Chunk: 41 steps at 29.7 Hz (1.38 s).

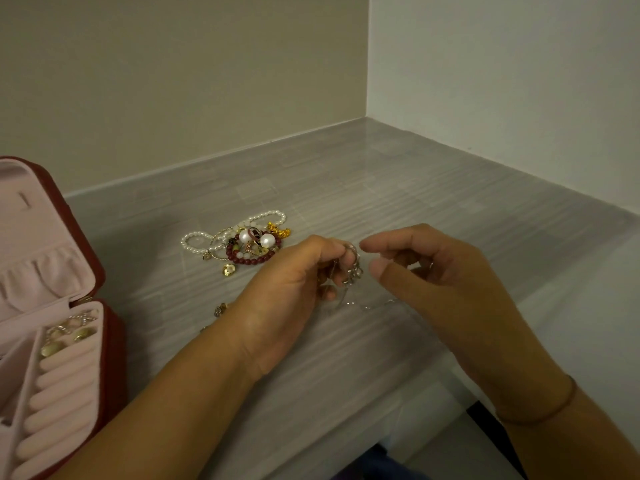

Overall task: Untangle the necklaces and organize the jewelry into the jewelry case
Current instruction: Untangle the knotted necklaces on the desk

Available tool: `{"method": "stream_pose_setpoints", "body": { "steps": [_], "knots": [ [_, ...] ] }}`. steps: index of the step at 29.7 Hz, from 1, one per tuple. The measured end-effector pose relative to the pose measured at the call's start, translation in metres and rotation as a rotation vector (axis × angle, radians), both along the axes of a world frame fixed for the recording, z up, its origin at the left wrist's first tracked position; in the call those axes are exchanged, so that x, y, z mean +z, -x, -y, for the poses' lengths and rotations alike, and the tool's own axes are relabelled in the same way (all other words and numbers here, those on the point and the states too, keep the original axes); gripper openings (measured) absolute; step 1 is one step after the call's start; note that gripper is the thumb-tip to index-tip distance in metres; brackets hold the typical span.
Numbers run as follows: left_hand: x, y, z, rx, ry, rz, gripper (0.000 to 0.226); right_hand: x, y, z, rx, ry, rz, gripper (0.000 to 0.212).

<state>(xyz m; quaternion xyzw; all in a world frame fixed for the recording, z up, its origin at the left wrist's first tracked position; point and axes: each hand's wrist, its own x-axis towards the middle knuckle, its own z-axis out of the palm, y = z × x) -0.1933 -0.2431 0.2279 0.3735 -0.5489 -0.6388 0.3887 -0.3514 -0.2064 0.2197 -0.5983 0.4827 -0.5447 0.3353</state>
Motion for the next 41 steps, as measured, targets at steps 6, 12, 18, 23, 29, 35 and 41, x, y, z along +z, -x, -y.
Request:
{"method": "stream_pose_setpoints", "body": {
  "steps": [6,12,18,23,29,35,41],
  "knots": [
    [0.001,0.0,-0.001,0.032,0.055,0.067,0.02,-0.001,-0.005,0.002,-0.056,-0.023,-0.029,0.009],
    [0.001,0.001,-0.002,0.015,-0.009,0.053,0.023,0.001,0.002,0.002,0.153,-0.219,0.349,0.01],
    [0.0,0.001,-0.002,-0.035,-0.06,0.037,0.029,-0.004,-0.001,0.005,0.307,-0.417,0.664,0.008],
    [-0.001,0.001,0.0,-0.01,-0.128,-0.072,0.024,-0.005,-0.001,0.006,0.335,-0.337,0.596,0.004],
    [-0.001,0.004,-0.001,0.093,-0.124,-0.056,0.024,-0.004,0.004,0.006,0.289,-0.218,0.388,0.005],
    [0.0,0.0,0.0,-0.073,-0.228,-0.124,0.035,0.0,0.004,0.004,0.257,-0.17,0.223,0.007],
    [-0.002,-0.005,0.004,-0.155,-0.219,-0.168,0.012,0.007,0.009,0.004,0.277,-0.178,0.18,0.018]
  ]
}}
